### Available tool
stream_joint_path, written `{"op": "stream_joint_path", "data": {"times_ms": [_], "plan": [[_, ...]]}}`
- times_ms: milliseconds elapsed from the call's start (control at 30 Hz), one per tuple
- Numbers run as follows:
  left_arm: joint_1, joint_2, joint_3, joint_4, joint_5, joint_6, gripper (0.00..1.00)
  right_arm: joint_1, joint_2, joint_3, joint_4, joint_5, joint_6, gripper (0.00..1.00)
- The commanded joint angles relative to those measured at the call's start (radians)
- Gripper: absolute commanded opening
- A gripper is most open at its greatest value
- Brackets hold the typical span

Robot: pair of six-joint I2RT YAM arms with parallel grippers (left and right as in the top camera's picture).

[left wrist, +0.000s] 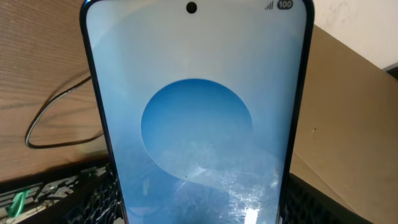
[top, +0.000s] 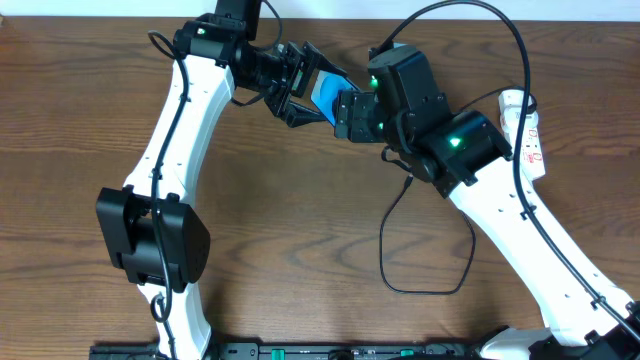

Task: Plug charger to phone and switch on socket
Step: 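Swing the right gripper over toward the phone held by the left, then grasp the phone's edge with the right gripper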

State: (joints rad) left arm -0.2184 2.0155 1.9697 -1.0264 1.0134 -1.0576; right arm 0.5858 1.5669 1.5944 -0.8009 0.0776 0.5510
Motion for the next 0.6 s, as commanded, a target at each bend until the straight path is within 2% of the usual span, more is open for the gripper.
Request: {"op": "stream_joint_path", "data": {"times_ms": [0, 167, 267, 367, 500, 567], "plan": [[0.005, -0.029, 0.011, 0.017, 0.013, -0.029, 0.78, 0.020, -0.004, 0.021, 0.022, 0.021, 0.032, 0.78], [0.005, -0.029, 0.011, 0.026, 0.014, -0.029, 0.78, 0.026, 0.005, 0.021, 0.031, 0.031, 0.032, 0.62], [0.004, -0.029, 0.011, 0.026, 0.014, -0.029, 0.78, 0.028, 0.016, 0.021, 0.031, 0.033, 0.033, 0.59], [0.004, -0.029, 0.011, 0.026, 0.014, -0.029, 0.78, 0.031, 0.027, 0.021, 0.038, 0.037, 0.047, 0.48], [0.004, -0.029, 0.011, 0.026, 0.015, -0.041, 0.78, 0.031, 0.037, 0.021, 0.052, 0.037, 0.051, 0.45], [0.004, -0.029, 0.011, 0.026, 0.023, -0.040, 0.78, 0.031, 0.037, 0.021, 0.057, 0.039, 0.051, 0.40]]}}
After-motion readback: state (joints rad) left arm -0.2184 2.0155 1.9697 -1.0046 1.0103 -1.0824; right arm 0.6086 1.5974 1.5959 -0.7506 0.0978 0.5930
